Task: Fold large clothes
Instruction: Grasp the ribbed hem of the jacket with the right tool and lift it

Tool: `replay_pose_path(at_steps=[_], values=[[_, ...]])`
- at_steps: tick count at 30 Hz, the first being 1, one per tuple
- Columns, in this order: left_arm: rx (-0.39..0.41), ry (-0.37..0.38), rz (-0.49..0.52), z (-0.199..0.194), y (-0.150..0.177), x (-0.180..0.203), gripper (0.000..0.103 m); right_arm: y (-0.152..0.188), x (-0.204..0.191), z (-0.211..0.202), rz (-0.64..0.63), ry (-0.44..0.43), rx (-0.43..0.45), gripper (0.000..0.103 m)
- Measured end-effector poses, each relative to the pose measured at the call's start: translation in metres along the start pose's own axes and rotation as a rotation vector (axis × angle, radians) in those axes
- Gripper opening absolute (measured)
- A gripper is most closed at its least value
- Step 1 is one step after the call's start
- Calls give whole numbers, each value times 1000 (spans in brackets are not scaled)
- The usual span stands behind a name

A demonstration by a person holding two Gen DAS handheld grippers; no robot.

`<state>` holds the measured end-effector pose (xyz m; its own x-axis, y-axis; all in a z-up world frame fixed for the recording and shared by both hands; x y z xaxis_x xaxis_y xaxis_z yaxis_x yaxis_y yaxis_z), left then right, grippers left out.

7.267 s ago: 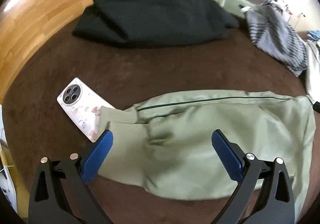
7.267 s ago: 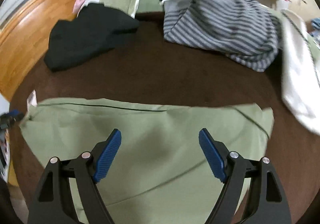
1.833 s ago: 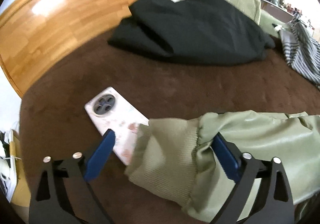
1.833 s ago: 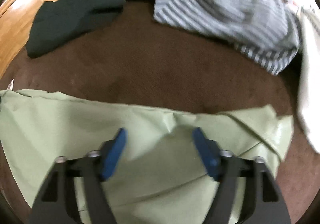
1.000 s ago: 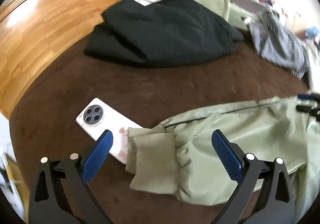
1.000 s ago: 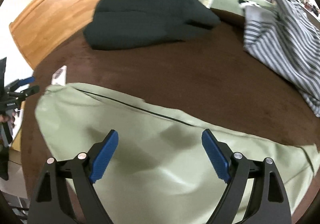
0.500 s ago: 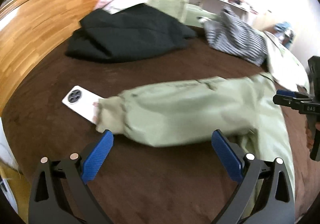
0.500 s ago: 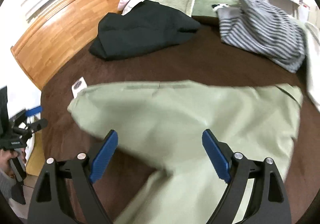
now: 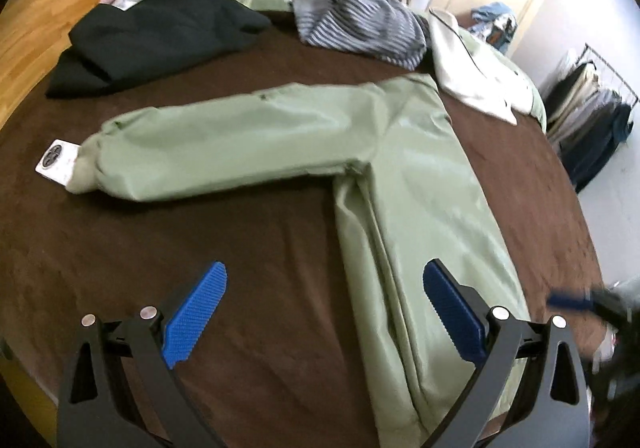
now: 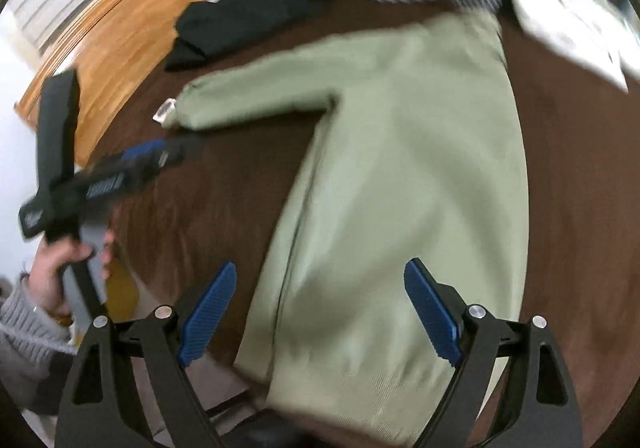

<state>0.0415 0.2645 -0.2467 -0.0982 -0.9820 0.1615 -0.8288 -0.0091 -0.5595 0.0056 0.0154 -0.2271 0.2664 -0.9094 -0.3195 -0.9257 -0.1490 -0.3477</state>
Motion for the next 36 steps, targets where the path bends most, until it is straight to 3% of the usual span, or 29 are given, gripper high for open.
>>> replay_pose_path(at_steps=[5,14,16,22,25,36], values=[[-17,-16,62,16,6,22,96,64,11,0,126,-24,-33,84],[-60,-29,155,43,-13,50,96,100,32,-9,305,-49,13,82],[-80,-6,161,54,-18,55,96,111,46,-7,402,-95,8,76],[-151,29,170,90,-26,61,82,147,77,18,659,-253,-11,63],[-170,41,165,103,-29,61,77,154,84,29,739,-311,4,55],[-258,94,216,141,-24,68,66,155,82,75,872,-435,-23,46]])
Point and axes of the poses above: each gripper's, at about its wrist camera, not at the fingertips, and z roughly the way its jaws point, x to its right, y to its underside, the point moved 1 cm from there along z, roughly the way its jaws point, and after that the axes turned 6 degrees about z, right-handed, at the moved point
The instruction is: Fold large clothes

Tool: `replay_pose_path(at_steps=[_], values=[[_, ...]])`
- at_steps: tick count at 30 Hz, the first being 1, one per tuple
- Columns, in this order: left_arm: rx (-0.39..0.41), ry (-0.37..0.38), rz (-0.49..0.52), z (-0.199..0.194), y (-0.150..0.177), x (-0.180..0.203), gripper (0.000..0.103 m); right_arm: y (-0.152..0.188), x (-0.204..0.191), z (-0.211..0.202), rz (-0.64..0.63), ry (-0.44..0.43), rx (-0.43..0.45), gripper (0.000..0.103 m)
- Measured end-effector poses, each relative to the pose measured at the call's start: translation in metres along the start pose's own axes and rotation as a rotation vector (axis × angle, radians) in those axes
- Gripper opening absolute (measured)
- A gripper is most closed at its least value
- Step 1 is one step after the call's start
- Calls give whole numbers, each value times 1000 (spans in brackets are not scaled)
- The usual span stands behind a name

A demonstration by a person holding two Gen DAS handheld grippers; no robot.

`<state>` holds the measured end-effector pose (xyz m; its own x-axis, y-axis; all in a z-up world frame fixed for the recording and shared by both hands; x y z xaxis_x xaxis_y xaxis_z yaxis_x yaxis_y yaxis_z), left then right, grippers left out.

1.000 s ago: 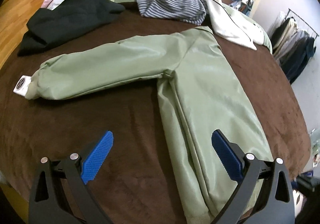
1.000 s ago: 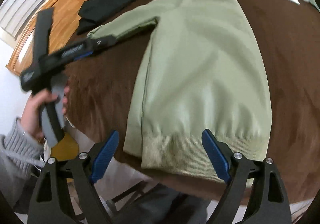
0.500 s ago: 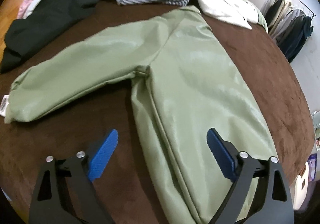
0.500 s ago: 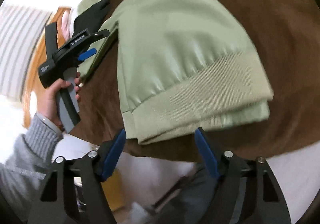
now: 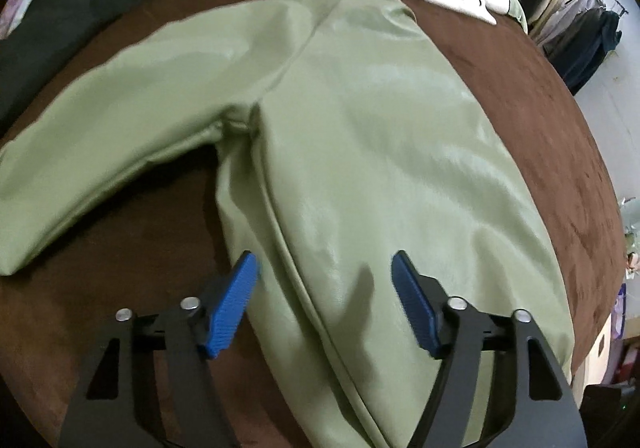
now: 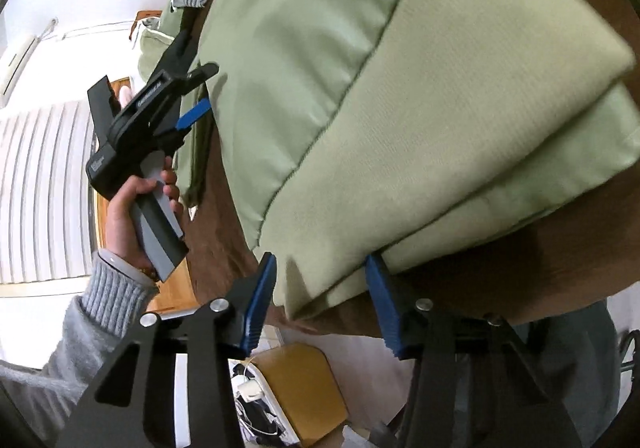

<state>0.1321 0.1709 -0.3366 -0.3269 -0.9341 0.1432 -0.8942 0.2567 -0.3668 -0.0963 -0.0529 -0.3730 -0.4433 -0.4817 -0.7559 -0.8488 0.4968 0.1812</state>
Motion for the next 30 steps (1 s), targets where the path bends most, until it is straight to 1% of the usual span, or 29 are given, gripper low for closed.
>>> replay_pose_path(at_steps=[4,6,8,9,10,11,12,14,16,20,23,27,30], values=[[-21,26,-35,14,5,-5,65,0,-5,6,23,-15,-18,46],[-9,42,-57,15,6,-8,61,-1,-10,6,-1,-4,-17,37],[5,53,-70,13,7,-10,53,-1,-11,6,2,-14,-28,25],[16,65,-74,12,6,-10,50,-1,-12,7,5,-24,-36,20],[20,75,-73,11,6,-11,45,-2,-14,10,1,-32,-52,11],[17,88,-73,12,5,-12,40,-2,-14,10,-4,-32,-61,9],[13,95,-72,13,5,-12,37,-3,-17,11,-16,-20,-61,9],[4,107,-60,14,4,-13,29,-3,-24,11,-28,-28,-67,7],[11,111,-57,11,1,-15,26,-2,-37,7,-50,-57,-74,7],[41,101,-61,-3,-8,-21,20,7,-63,0,-112,-87,-93,7],[70,92,-46,-16,-23,-21,20,11,-81,-2,-150,-106,-106,7],[91,57,-7,-33,-37,-25,19,16,-101,1,-186,-134,-119,7],[75,1,23,-32,-40,-32,19,17,-101,9,-209,-102,-121,7]])
Point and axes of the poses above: each gripper's, at about its wrist camera, not at the fingertips, and z roughly the way its jaws point, x to its right, y to its underside, the point moved 1 cm from there along z, roughly the way its jaws point, and after that the axes turned 6 degrees about z, right-handed, at the moved point
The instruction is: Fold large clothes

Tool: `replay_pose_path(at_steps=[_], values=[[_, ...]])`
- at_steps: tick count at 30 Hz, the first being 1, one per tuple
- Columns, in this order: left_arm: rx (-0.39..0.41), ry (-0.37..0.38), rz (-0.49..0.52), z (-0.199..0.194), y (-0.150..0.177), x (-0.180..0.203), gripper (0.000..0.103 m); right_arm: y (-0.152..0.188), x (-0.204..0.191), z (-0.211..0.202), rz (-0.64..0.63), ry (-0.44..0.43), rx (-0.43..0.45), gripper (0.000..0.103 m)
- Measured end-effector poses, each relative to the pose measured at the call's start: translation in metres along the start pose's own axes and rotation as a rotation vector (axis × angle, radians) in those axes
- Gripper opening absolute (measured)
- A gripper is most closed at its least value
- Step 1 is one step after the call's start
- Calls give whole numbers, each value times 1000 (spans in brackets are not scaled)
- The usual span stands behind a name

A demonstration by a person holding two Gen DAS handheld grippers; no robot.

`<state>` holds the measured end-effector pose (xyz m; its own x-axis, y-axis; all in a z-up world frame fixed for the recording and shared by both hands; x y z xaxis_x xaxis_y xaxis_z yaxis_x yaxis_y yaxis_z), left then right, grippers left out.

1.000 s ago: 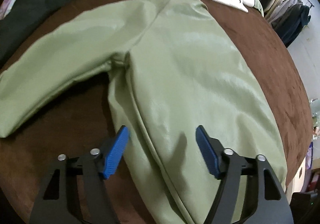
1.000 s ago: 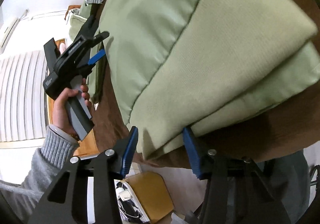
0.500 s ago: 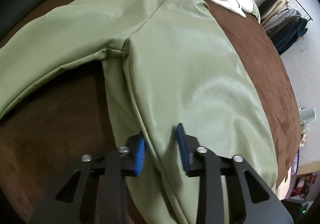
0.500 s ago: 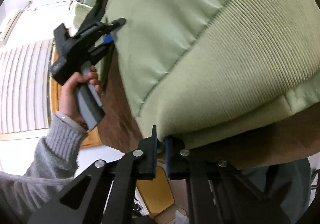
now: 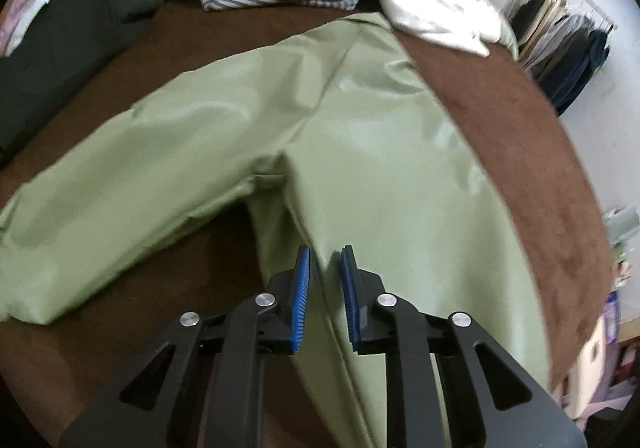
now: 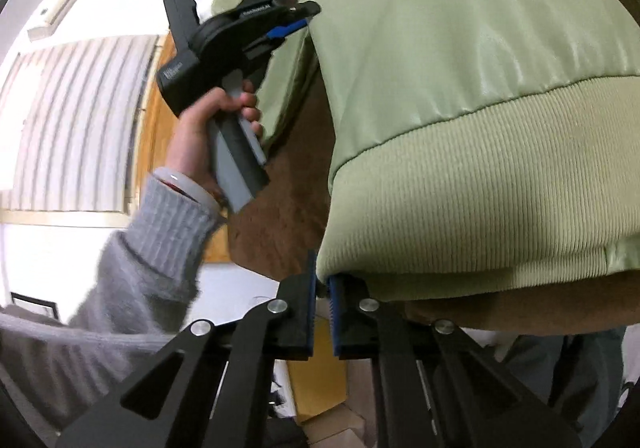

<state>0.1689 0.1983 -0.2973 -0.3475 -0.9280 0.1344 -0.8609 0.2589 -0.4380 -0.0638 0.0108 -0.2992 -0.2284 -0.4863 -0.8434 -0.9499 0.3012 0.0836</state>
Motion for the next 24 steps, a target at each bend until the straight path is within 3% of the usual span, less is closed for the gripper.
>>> replay_pose_path(at_steps=[5,10,22,24], values=[[-91,-37,-21,41,26,-20,22,18,47,14,-13,179,-21,7],[-80,-49,-15,56,37,-18,26,28,87,26,-1,278,-75,2],[-60,-57,-20,51,45,-22,31,24,79,25,-17,297,-77,6],[-57,-56,-32,47,42,-19,43,24,72,36,-26,311,-80,10]])
Point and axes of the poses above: each gripper's, at about its wrist camera, not at the fingertips, and z roughly the way its jaws point, x to its right, y to its underside, the point moved 1 cm from there along z, roughly the way its jaws point, and after that the axes turned 6 degrees about z, right-handed, at the moved point
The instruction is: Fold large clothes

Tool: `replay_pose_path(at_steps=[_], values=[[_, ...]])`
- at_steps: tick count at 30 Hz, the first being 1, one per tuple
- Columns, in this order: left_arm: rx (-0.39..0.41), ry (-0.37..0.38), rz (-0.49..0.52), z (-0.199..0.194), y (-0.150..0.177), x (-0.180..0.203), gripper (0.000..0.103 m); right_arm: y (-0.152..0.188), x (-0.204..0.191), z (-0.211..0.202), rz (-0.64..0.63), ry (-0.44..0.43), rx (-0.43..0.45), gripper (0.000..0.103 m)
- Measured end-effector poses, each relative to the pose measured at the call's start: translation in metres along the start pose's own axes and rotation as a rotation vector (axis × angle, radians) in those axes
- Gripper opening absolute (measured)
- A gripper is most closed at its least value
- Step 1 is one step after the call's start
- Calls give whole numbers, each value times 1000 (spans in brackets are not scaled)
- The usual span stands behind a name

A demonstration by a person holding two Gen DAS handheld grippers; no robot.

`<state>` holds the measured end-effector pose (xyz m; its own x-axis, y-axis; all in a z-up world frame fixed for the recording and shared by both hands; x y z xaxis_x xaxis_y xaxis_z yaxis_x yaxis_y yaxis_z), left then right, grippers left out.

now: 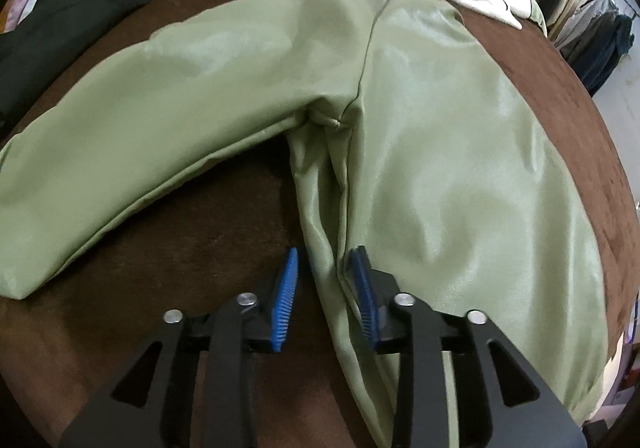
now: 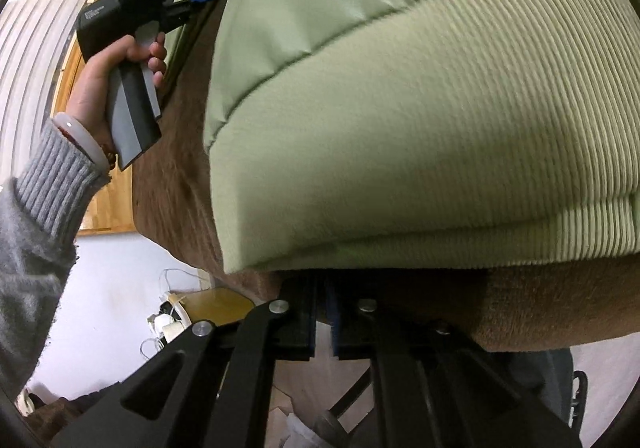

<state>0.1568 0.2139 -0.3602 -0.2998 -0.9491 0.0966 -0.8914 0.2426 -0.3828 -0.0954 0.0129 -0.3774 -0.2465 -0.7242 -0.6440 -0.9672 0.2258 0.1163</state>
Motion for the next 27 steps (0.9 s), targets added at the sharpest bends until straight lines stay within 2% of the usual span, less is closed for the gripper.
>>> replay_pose_path(at_steps=[1,2,4,7,14,19,22,27], values=[[11,0,-11,-8,-1,1,61,-1,-2,-3,-6,11,0,13],[20,-9,-13,-12,-3,3,72,-5,-3,-2,-9,18,1,16],[36,-43,3,-28,-6,8,79,-7,-8,-9,-20,39,-4,20],[36,-79,16,-50,-11,13,96,-12,-17,-21,-56,78,-3,28],[-1,-150,2,-97,-17,11,96,-23,-39,-65,-92,130,22,56],[-41,-185,-38,-119,-10,9,96,-38,-49,-115,-157,192,107,76],[-58,-200,-70,-121,2,9,96,-51,-59,-126,-193,238,155,80],[-90,-240,-178,-111,30,1,96,-90,-48,-151,-232,330,226,81]])
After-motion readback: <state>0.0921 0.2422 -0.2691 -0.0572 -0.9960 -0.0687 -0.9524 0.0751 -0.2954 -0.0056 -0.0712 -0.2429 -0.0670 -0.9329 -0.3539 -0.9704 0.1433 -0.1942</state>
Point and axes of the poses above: each gripper's, at about its wrist camera, not at the fingertips, and z roughly the way its jaws point, x to its right, y to its underside, the point moved 1 cm from there along z, roughly the way its jaws point, and after that the axes turned 6 degrees about z, right-handed, at the moved point
